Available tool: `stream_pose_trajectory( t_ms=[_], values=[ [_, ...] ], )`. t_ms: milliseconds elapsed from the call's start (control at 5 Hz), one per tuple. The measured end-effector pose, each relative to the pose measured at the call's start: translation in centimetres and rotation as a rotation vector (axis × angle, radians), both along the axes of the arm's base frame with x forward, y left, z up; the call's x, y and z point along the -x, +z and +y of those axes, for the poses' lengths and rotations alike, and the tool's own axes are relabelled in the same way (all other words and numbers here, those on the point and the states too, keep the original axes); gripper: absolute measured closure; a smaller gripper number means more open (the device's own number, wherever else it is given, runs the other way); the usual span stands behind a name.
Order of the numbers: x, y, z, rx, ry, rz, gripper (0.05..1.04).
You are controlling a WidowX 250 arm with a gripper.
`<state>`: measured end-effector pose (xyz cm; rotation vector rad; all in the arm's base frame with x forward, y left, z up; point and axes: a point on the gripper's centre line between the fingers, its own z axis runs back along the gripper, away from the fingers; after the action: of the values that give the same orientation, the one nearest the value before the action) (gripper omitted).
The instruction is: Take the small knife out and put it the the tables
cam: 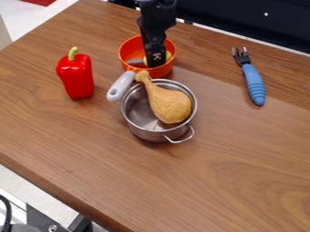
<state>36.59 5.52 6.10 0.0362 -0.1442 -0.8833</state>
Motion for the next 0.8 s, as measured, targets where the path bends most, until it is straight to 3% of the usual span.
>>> stream_pose_trajectory(
  t_ms=[400,800],
  values=[
    [-0.01,-0.26,-0.1,-0.026,0.012,0.0,0.116],
    [0.03,0.16,-0.23,-0.011,0.044,0.023,0.654]
  ],
)
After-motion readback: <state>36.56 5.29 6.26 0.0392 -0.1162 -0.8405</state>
